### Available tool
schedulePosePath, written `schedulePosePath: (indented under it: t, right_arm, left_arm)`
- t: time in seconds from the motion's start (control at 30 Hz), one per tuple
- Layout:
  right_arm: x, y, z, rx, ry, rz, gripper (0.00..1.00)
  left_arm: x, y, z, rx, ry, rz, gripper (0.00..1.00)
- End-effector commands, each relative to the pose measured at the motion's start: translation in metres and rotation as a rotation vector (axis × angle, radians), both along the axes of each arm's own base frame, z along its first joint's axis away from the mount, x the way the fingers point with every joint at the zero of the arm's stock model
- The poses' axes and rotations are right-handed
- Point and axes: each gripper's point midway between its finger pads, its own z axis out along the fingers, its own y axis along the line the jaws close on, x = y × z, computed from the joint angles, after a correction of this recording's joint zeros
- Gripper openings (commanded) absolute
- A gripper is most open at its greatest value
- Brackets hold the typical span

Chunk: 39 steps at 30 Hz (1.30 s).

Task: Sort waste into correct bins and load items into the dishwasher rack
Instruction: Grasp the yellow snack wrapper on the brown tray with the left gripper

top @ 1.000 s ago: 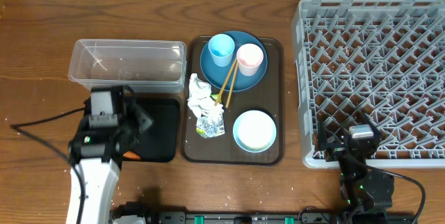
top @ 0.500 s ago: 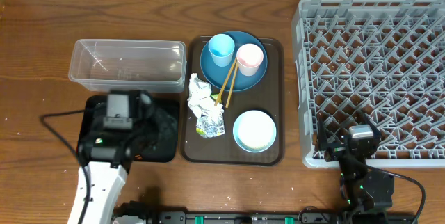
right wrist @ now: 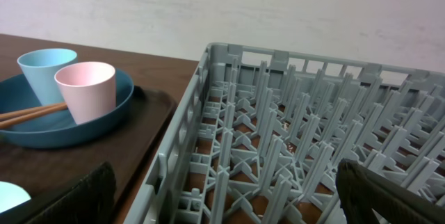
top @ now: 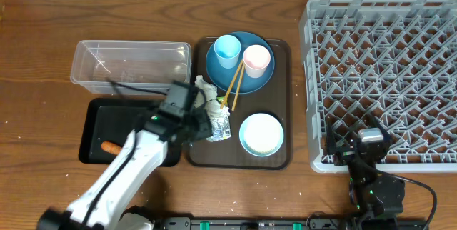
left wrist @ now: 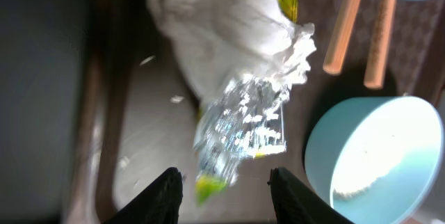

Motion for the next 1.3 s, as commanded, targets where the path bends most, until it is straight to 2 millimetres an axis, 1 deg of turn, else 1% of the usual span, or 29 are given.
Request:
schedulePosePath:
  t: [0.0,0.17,0.23,0.3,0.33,0.4,0.43,0.5,0.53,0.6,0.7,0.77,0.87,1.03,1.27]
  right_arm:
    - [0.0,-0.002,-0.002,-0.003,0.005,-0.009,0.99]
    - [0.0,-0.002,-0.001,-0.003,0.004,-0.009,0.99]
    - [0.0,-0.002,-0.002,-0.003,0.005,-0.009,0.99]
    - [0.0,-0.002,-0.002,-0.003,0.005,-0.009,0.99]
    - [0.0,-0.002,-0.001,-0.003,0.004,-0.009,0.99]
    - [0.0,-0.002,-0.001,-0.003,0.004,-0.009,0.99]
    - [0.0,-0.002,-0.001,-0.003,0.004,-0.009,0.99]
    - [0.0,-0.002,-0.001,-0.003,0.004,-0.009,0.99]
    - [0.0,-0.002,-0.001,-0.003,0.004,-0.009,0.99]
    - [0.0,-0.002,-0.002,-0.003,0.005,-0.009,0.99]
    - [0.0,-0.002,-0.002,-0.003,0.005,-0.009,0.99]
    - [0.0,-0.002,-0.002,-0.003,0.005,-0.009,0.99]
    - [0.0,-0.002,-0.002,-0.003,0.005,-0.009,0.99]
    - [0.0,-0.002,-0.002,-0.003,0.005,-0.009,0.99]
    - [0.0,-0.002,-0.001,-0.003,0.004,-0.009,0.99]
  left_arm:
    - [0.006,-0.007,-0.015,0.028,0.017,-0.017,0.45]
    - [0.007,-0.009,-0.039,0.052,0.069,-0.023,0.45]
    - [0.006,-0.009,-0.044,0.058,0.085,-0.023,0.45]
    - [0.006,-0.009,-0.045,0.06,0.088,-0.023,0.44]
    - [0.006,-0.009,-0.045,0.059,0.086,-0.023,0.38]
    - [0.007,-0.009,-0.043,0.056,0.081,-0.023,0.31]
    - [0.007,-0.009,-0.042,0.055,0.077,-0.023,0.24]
    - [0.007,-0.009,-0.039,0.051,0.07,-0.023,0.19]
    - [0.007,-0.009,-0.037,0.05,0.067,-0.023,0.14]
    - [0.007,-0.009,-0.032,0.044,0.053,-0.023,0.13]
    - [0.007,-0.011,-0.019,0.021,0.023,-0.026,0.12]
    - [0.005,-0.015,-0.006,-0.014,-0.001,-0.035,0.12]
    - [0.002,-0.018,0.014,-0.059,-0.039,-0.046,0.09]
    - [-0.006,-0.016,0.043,-0.094,-0.107,-0.05,0.08]
    - [-0.01,-0.014,0.085,-0.154,-0.249,-0.053,0.07]
